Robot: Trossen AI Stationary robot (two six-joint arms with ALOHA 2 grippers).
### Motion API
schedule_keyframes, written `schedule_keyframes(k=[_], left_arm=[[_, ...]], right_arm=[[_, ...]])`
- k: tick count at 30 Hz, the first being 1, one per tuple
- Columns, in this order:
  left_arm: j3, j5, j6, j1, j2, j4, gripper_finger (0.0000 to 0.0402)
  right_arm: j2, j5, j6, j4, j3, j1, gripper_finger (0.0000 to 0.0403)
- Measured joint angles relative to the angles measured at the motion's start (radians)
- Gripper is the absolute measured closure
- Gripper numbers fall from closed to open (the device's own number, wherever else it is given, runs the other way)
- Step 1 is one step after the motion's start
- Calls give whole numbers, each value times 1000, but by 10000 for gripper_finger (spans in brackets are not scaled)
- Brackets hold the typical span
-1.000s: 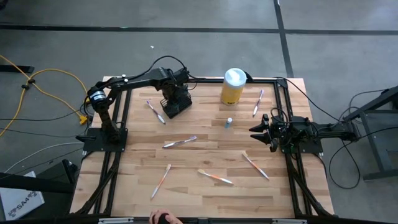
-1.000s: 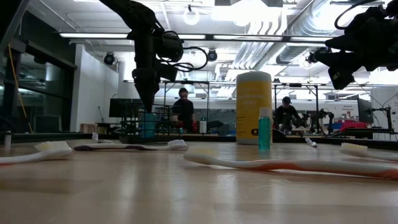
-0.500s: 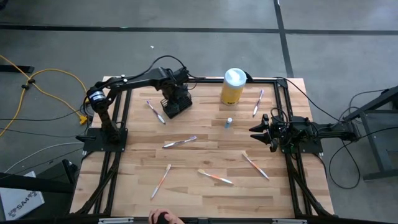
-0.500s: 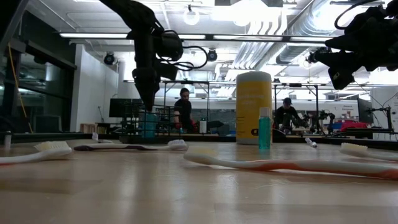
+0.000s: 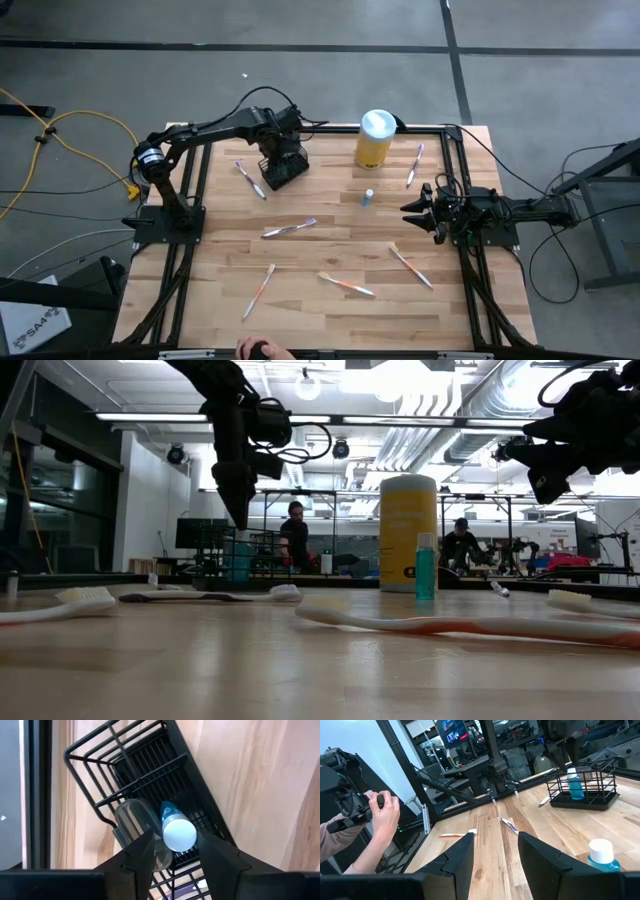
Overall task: Pick & Place toothbrushing station
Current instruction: Put the left mouthwash into the middle section of the wire organizer, then put the mouthwash into the middle section of the wire organizer
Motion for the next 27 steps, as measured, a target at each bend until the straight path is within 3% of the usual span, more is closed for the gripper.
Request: schedule_keyframes(k=[27], left_arm=[[1,-46,-27,-27,-38,2,259]], right_arm=[[0,0,0,0,0,0,257]])
